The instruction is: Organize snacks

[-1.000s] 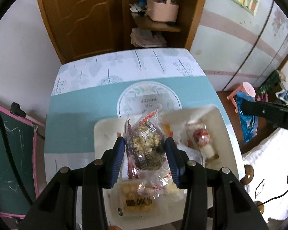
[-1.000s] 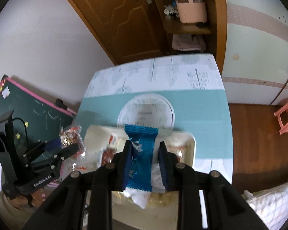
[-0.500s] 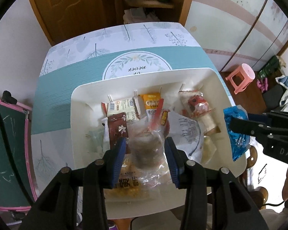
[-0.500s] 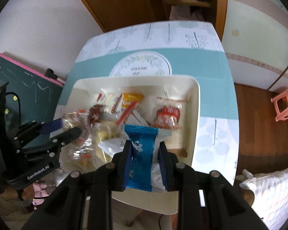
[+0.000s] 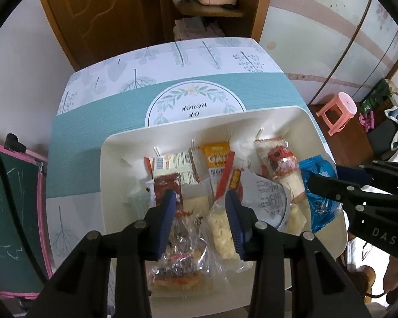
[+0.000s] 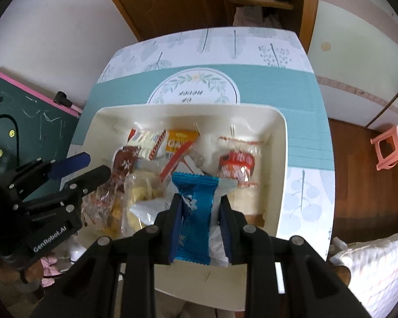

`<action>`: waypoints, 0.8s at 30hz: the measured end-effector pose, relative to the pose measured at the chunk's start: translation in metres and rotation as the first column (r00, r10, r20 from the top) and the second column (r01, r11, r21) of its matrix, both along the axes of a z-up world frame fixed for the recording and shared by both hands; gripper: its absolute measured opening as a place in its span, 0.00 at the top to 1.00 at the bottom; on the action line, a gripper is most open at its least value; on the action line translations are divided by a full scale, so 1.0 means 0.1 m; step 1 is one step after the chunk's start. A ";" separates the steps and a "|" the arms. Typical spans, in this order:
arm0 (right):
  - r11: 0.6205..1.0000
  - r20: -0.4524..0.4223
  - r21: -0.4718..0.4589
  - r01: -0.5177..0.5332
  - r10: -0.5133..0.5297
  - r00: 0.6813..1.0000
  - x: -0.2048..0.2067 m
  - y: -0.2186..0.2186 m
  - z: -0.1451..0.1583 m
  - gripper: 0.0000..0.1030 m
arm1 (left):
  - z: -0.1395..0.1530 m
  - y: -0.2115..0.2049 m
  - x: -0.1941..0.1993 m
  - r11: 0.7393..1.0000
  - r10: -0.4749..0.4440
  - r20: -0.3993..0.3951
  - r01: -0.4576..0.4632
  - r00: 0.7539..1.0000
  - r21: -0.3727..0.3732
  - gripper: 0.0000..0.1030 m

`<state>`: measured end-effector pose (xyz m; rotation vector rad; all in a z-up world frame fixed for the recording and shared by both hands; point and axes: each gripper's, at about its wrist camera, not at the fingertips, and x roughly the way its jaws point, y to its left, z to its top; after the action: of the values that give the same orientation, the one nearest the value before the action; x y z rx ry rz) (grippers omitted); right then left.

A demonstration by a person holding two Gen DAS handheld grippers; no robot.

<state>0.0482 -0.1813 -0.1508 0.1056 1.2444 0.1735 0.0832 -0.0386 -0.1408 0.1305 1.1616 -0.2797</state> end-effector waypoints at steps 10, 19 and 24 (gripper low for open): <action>1.000 0.036 -0.015 0.018 -0.017 0.999 0.12 0.07 0.10 0.59 | 0.08 0.02 0.07 0.998 0.037 0.003 -0.036 0.999 -0.044 0.27; 0.999 0.049 -0.017 0.041 -0.040 0.998 0.07 0.04 0.10 0.49 | 0.13 0.11 0.07 0.992 0.080 -0.015 -0.081 0.997 -0.098 0.16; 0.999 0.067 -0.024 0.045 -0.043 0.997 0.01 0.05 0.14 0.47 | 0.21 0.09 -0.02 0.994 0.080 0.003 -0.080 0.997 -0.075 0.16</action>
<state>0.0488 -0.1767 -0.1367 0.1048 1.1767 0.1221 0.0816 -0.0298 -0.1194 0.0192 1.1456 -0.2513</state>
